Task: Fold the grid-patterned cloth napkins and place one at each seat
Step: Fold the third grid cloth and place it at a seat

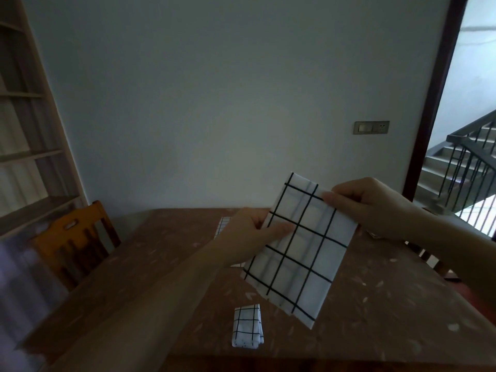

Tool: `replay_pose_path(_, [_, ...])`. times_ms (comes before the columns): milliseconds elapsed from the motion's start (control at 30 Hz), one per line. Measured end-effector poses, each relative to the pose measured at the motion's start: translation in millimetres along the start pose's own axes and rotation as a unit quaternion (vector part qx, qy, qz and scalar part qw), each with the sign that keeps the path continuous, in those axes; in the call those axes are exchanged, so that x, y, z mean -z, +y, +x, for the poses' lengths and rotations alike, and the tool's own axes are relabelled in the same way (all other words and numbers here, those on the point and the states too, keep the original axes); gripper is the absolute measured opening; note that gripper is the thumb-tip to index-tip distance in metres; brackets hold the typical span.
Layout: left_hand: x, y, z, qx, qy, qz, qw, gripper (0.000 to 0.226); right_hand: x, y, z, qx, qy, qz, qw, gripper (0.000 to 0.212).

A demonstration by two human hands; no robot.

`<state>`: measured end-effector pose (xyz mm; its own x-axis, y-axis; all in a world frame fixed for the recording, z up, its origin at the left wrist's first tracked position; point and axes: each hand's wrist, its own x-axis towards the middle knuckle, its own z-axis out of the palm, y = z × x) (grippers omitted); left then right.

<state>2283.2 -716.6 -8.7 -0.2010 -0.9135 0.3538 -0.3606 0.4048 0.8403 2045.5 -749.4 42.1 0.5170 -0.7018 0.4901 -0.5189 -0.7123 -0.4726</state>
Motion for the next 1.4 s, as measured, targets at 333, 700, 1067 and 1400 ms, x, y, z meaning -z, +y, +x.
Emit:
replay_pose_path(333, [2,7,-6,0.020,0.036,-0.061,0.997,0.062,-17,7,-18,-0.194,-0.080,0.470,0.858,0.084])
replay_pose_path(700, [3,6,-9,0.108,-0.065,-0.166,0.978,0.023,-30,-1,-27,-0.217,-0.046,0.425,0.878,0.027])
replay_pose_path(1067, [-6,9,0,0.139,-0.035,-0.363,0.921,0.026,-13,14,-25,-0.213,-0.034,0.459,0.862,0.048])
replay_pose_path(1400, [-4,5,-5,0.224,-0.080,-0.234,0.943,0.034,-22,15,-27,-0.136,0.055,0.281,0.949,0.050])
